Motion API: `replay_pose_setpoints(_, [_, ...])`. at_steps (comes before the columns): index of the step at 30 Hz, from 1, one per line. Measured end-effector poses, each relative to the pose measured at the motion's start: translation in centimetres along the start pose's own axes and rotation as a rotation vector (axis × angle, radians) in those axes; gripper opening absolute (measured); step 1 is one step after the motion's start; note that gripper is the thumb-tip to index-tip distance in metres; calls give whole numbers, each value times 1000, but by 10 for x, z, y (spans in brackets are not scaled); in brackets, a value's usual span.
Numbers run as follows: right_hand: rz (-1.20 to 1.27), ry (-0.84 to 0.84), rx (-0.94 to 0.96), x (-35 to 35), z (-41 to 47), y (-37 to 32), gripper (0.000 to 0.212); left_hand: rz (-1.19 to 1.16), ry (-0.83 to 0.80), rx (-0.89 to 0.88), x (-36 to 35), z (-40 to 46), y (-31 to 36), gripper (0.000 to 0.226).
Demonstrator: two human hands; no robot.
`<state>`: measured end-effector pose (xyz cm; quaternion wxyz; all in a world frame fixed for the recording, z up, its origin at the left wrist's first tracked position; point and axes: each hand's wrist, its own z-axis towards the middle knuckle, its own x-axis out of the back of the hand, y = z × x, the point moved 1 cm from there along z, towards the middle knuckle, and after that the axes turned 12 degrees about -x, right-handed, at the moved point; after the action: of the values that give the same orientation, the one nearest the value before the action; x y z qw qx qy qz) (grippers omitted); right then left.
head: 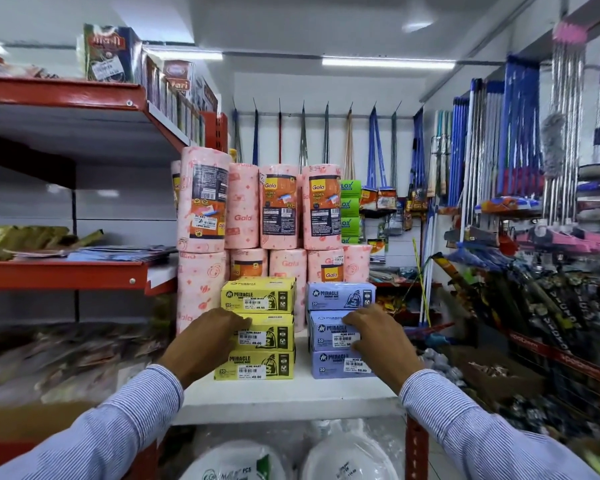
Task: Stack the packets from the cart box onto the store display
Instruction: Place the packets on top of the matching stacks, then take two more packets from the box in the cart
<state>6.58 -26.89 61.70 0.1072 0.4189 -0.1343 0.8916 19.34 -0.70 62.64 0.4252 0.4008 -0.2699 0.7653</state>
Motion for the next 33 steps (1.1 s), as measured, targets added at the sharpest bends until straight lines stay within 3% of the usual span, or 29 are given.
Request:
replay_pose_setpoints(4, [-12, -2, 27, 0, -10, 0, 42, 45, 48, -6, -6, -7, 6, 41])
replay_pose_setpoints(10, [-105, -54, 54, -13, -59, -6, 75, 193, 121, -138, -29, -44, 37, 80])
replay_pose_setpoints(17, [-24, -120, 100, -38, -167, 3, 78, 21, 105, -170, -89, -127, 96, 73])
replay_pose_setpoints(22, [41, -314, 69, -80, -260, 22, 77, -164, -45, -140, -148, -196, 129, 59])
replay_pose_setpoints(27, [14, -622, -22, -130, -334, 36, 71, -318, -266, -78, -212, -269, 162, 61])
replay_pose_setpoints(28, [-8, -831, -49, -175, -380, 49, 69, -365, -372, -47, -267, -309, 176, 62])
replay_pose_setpoints(29, [20, -924, -105, -192, -394, 52, 68, -425, -454, -5, -288, -324, 182, 62])
replay_pose_setpoints(33, [-19, -1156, -118, -247, -447, 57, 69, -498, -707, 71, -357, -381, 203, 66])
